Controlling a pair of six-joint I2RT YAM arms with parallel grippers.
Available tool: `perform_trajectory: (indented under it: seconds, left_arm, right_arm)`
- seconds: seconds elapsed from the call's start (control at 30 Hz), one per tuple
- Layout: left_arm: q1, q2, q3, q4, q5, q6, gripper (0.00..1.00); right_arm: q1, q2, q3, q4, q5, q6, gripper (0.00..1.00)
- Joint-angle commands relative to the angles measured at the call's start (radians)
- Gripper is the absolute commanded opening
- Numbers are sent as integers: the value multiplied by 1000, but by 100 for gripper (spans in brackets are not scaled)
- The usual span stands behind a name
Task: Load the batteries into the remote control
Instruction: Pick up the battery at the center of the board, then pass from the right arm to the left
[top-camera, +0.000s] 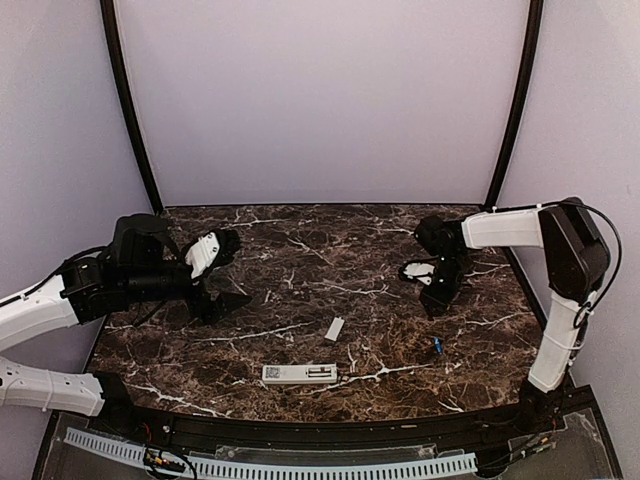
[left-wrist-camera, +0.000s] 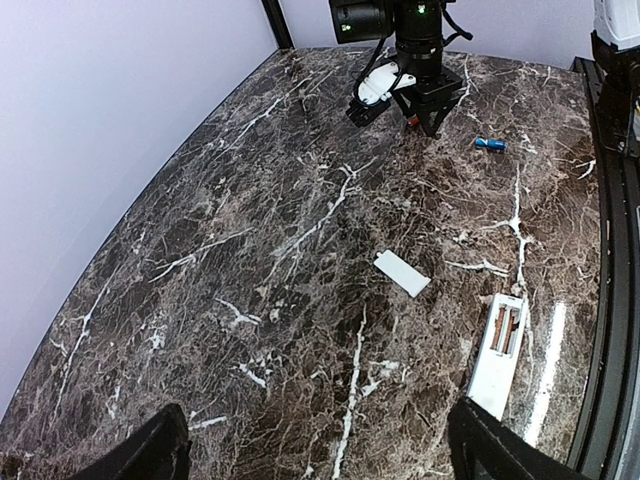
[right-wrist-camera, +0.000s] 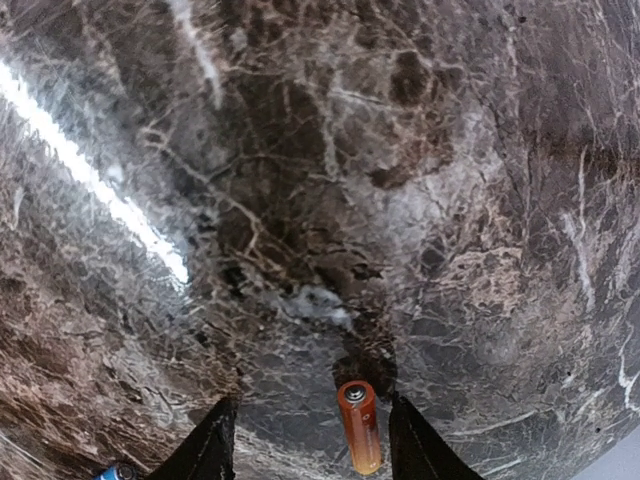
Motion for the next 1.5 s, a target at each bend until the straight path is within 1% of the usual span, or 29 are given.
perform_trajectory:
  seconds: [0.0, 0.13, 0.3, 0.43, 0.57, 0.7, 0.77, 0.9, 1.03, 1.13, 1.2, 1.23, 1.33, 1.4, 1.47]
  left_arm:
    - [6, -1, -10, -2, -6, 15, 89]
    - [6, 5, -10, -3, -4, 16, 89]
    - [6, 9, -10, -6, 1, 18, 89]
    - [6, 11, -6, -8, 4, 18, 89]
    - [6, 7, -4, -13, 1, 19, 89]
    - [6, 3, -7, -13, -1, 18, 89]
    - [6, 2, -7, -12, 0, 13, 89]
    - [6, -1, -4, 1, -2, -7, 89]
    - [6, -13, -11, 47, -24, -40, 88]
    - [6, -24, -22, 123, -36, -84, 85]
    - [6, -27, -32, 182, -27, -108, 82]
    - [6, -28, -38, 203, -21, -118, 80]
    - [3, -23, -45, 336, 0, -181, 76]
    - [-1, -12, -44, 411, 12, -214, 74]
    - [-13, 4, -28, 465, 16, -225, 71]
  right_arm:
    - [-13, 41, 35, -25, -8, 1, 46]
    - [-15, 41, 21, -39, -28, 4, 36]
    - [-14, 27, 5, -46, -3, 3, 34]
    - [-15, 33, 18, -53, -3, 4, 30]
    - [-15, 34, 22, -62, -7, 7, 24]
    - [-15, 32, 30, -72, -44, 20, 10]
    - [-14, 27, 39, -76, -58, 34, 5]
    - [-13, -20, 84, -73, -91, 92, 0]
    - [3, -128, 144, -24, -196, 190, 0]
    - [56, -230, 168, 104, -258, 321, 0]
    - [126, -305, 176, 231, -307, 432, 0]
    - [177, -342, 165, 312, -308, 478, 0]
    - [327, -429, 98, 672, -287, 567, 0]
    - [406, -450, 53, 980, -276, 623, 0]
    - [462, -439, 34, 1176, -254, 672, 0]
